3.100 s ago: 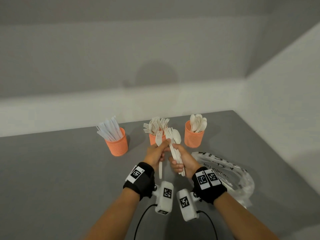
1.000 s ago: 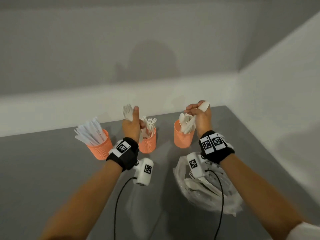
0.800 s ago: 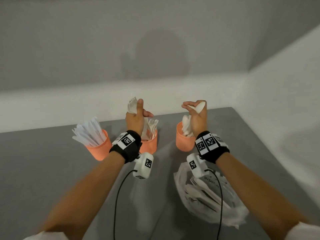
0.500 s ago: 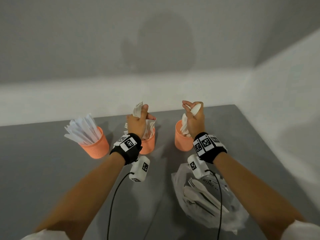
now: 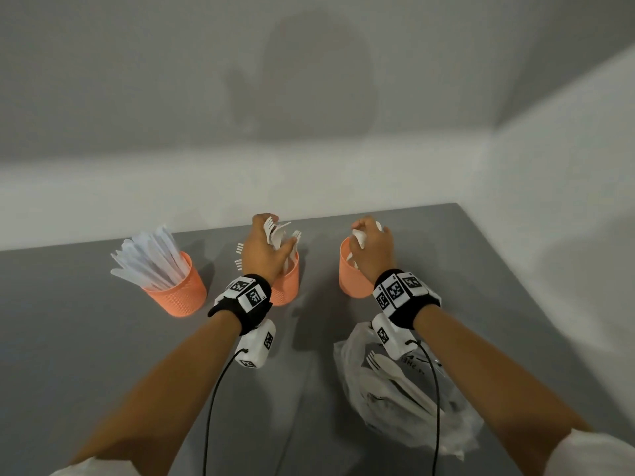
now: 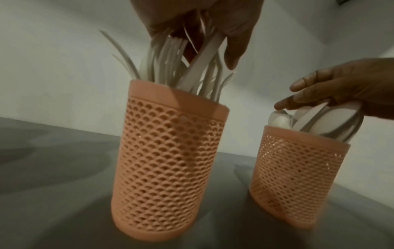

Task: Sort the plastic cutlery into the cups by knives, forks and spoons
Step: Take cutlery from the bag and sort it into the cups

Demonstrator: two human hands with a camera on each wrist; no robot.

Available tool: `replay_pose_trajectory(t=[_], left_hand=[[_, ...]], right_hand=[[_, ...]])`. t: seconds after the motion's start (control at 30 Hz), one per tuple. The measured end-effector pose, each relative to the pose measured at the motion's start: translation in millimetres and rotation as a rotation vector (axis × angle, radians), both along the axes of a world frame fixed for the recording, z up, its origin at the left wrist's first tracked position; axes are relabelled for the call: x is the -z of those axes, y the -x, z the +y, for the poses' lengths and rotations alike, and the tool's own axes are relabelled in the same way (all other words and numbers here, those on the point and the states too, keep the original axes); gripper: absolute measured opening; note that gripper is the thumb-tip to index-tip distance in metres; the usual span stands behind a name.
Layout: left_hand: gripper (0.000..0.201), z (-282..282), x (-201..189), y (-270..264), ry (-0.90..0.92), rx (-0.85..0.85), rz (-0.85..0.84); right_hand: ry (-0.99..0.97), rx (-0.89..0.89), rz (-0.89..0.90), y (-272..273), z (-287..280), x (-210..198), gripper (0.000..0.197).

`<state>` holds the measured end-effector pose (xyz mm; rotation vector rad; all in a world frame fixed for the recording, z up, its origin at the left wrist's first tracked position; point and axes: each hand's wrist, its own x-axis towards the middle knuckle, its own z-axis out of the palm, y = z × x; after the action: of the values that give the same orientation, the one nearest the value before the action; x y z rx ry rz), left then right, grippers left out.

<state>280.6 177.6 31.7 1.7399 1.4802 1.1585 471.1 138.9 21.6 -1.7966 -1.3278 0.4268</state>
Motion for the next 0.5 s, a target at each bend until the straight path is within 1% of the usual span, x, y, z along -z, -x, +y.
replay_pose_trajectory(t=[0.1,0.2,0.3,0.37,0.43,0.5], left_hand=[[0.061,-2,-3,3,-0.027,-0.003,0.021],[0.066,-3,-9,5,-0.076,0.004,0.051],[0.068,-4,-12,6,-0.161,0.008,0.160],[0.063,-3,-12,8,-0.200,0.032,0.232],[0.049,-1,-9,11,-0.258,0.091,0.358],[0.034,2,-3,15,-0.346,0.152,0.522]], right_hand=[[-0.018,-0.050,-0.202,4,-1,-1,0.022],[0.016,-0.062,-0.396,11,-1,-2,0.030],[0.124,-0.087,-0.584,16,-1,1,0.040],[0.156,-0.115,-0.672,18,-2,3,0.043],[0.170,-0.126,-0.728,18,-2,5,0.043],[0.178,-0.134,-0.755,17,0,6,0.042]])
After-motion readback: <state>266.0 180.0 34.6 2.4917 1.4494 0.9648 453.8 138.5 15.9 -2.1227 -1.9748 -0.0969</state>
